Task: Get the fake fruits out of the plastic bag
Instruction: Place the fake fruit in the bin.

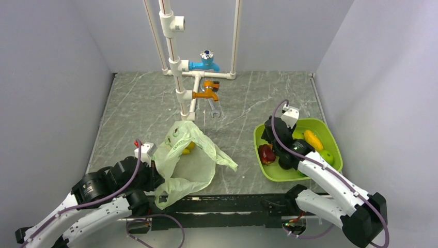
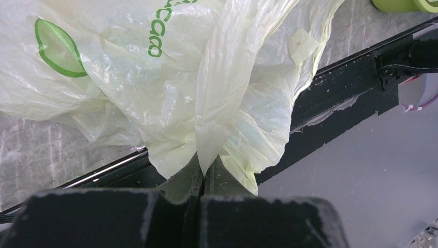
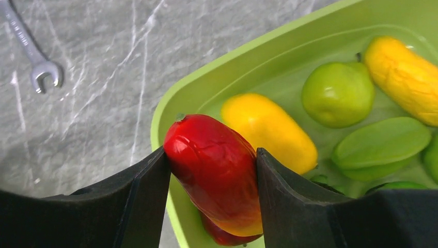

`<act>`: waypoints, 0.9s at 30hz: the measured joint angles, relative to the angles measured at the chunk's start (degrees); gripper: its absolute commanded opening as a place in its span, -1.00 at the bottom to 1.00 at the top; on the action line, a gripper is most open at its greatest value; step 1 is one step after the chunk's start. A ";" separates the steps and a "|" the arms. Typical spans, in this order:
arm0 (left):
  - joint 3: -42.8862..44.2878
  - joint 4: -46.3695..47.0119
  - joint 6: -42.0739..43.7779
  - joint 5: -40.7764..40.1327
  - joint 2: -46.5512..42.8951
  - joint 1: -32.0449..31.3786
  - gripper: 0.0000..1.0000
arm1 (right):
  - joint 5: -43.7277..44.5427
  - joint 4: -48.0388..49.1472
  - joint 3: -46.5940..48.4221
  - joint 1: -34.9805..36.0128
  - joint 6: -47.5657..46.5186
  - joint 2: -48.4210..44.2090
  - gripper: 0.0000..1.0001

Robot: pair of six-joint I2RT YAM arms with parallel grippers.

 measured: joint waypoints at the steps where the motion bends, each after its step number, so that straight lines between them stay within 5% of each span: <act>1: 0.00 0.00 0.00 0.00 0.00 0.00 -1.00 | -2.38 0.76 -0.33 -1.22 -0.50 0.35 -1.00; 8: -0.04 0.00 0.02 0.00 -0.22 0.00 -1.00 | -10.91 17.03 -7.65 -2.01 -6.99 -4.37 -1.00; 15: -0.11 0.00 0.00 0.00 -0.83 0.00 -1.00 | -12.79 33.24 -13.60 -3.50 -9.03 4.04 -1.00; 22: -0.11 0.00 0.00 0.00 -0.87 0.00 -1.00 | -12.87 31.82 -15.63 -4.11 -4.33 5.57 -1.00; 27: -0.11 0.00 0.04 0.00 -0.87 0.00 -1.00 | -13.22 23.93 -15.30 -4.11 -1.22 2.86 -0.14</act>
